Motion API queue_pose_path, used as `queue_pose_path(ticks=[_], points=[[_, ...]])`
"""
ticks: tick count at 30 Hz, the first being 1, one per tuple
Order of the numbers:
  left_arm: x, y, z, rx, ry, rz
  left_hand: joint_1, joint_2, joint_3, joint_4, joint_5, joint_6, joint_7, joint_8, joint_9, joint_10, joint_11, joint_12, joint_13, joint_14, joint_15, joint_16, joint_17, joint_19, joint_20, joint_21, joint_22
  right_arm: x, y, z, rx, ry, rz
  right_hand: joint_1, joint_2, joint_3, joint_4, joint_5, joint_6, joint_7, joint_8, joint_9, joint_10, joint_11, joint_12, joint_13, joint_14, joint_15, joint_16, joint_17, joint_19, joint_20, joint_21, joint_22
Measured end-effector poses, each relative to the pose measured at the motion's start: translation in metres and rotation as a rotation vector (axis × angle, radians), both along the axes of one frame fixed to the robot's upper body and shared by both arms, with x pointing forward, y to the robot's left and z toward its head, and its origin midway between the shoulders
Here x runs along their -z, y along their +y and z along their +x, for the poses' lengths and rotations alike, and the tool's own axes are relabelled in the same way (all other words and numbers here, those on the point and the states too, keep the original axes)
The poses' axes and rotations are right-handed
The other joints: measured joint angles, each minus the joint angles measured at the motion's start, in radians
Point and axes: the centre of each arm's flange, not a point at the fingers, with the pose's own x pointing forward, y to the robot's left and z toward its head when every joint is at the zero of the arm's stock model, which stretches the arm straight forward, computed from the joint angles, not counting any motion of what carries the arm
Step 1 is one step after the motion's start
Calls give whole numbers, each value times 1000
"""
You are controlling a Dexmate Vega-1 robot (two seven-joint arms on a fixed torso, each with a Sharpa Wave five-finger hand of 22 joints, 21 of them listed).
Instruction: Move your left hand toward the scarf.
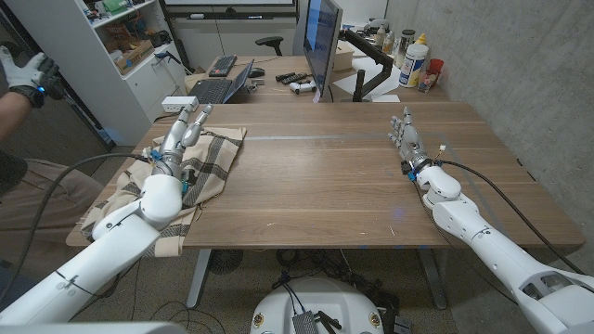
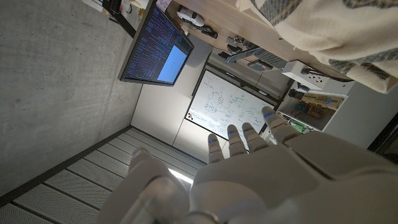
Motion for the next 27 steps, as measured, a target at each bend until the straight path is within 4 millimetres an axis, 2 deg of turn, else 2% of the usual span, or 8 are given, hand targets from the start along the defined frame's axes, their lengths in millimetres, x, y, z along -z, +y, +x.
queue_pose_path(ticks=[20, 27], points=[[8, 17, -9, -170, 29, 21, 0, 0, -4, -4, 0, 0, 0, 0, 0, -4, -4, 0, 0, -4, 4, 0, 0, 0, 0, 0, 0, 2, 1, 0, 1, 2, 0, 5, 5, 0, 0, 0, 0, 0, 0, 0, 0, 0, 0, 0, 0, 0, 0, 0, 0, 0, 0, 0], [8, 12, -15, -222, 47, 47, 0, 0, -4, -4, -7, 4, 4, 0, 0, -7, 0, 0, 0, -4, 4, 0, 0, 0, 0, 0, 0, 4, 2, 1, 3, 4, 2, 5, 5, 0, 0, 0, 0, 0, 0, 0, 0, 0, 0, 0, 0, 0, 0, 0, 0, 0, 0, 0]])
